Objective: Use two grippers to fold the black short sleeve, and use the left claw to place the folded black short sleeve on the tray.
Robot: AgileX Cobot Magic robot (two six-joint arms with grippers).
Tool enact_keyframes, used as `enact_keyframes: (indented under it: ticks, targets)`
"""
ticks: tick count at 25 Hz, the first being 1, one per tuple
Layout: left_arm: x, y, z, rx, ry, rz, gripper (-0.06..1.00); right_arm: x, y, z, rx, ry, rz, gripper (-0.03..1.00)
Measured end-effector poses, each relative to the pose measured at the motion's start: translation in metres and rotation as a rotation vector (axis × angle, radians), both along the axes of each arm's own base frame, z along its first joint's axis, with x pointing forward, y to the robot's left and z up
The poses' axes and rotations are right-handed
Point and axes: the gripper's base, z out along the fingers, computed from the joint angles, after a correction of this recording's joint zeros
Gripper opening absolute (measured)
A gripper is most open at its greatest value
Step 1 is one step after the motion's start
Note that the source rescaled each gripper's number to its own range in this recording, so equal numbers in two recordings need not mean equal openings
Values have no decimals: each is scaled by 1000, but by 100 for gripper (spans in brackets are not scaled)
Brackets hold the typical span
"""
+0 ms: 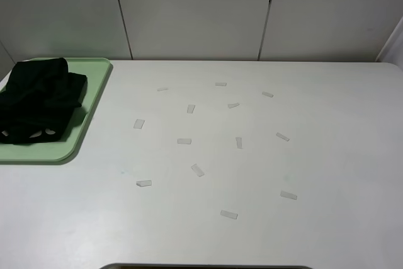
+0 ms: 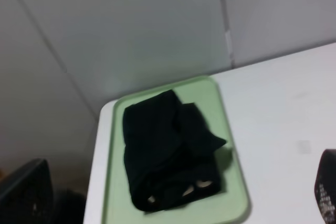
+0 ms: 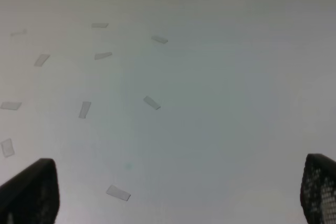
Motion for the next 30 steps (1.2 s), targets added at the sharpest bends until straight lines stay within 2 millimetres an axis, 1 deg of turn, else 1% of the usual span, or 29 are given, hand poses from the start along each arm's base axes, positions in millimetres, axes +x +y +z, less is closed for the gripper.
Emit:
enact_keyframes:
  ticks: [3,6,9,11,17,21,25,29,30]
  targets:
    - [-17,2,-10,11,-43,-57,100,0,0,0,0,0,0,100]
    - [-27,10,-18,7,-61,-90,100,0,0,0,1,0,0,100]
    - [-31,19,-29,-52,-21,-123,100,0,0,0,2,0,-1,100]
    - [-30,24,-38,-108,38,-141,100,0,0,0,2,0,-1,100]
    - [-27,36,-65,-215,85,-211,100,0,0,0,2,0,-1,100]
    - [-20,37,-72,-234,123,-231,100,0,0,0,3,1,-1,100]
    - [-20,38,-73,-234,126,-229,100,0,0,0,2,0,-1,100]
    - [-11,41,-83,-191,159,-175,100,0,0,0,2,0,-1,100]
    - [-11,41,-83,-191,159,-175,100,0,0,0,2,0,-1,100]
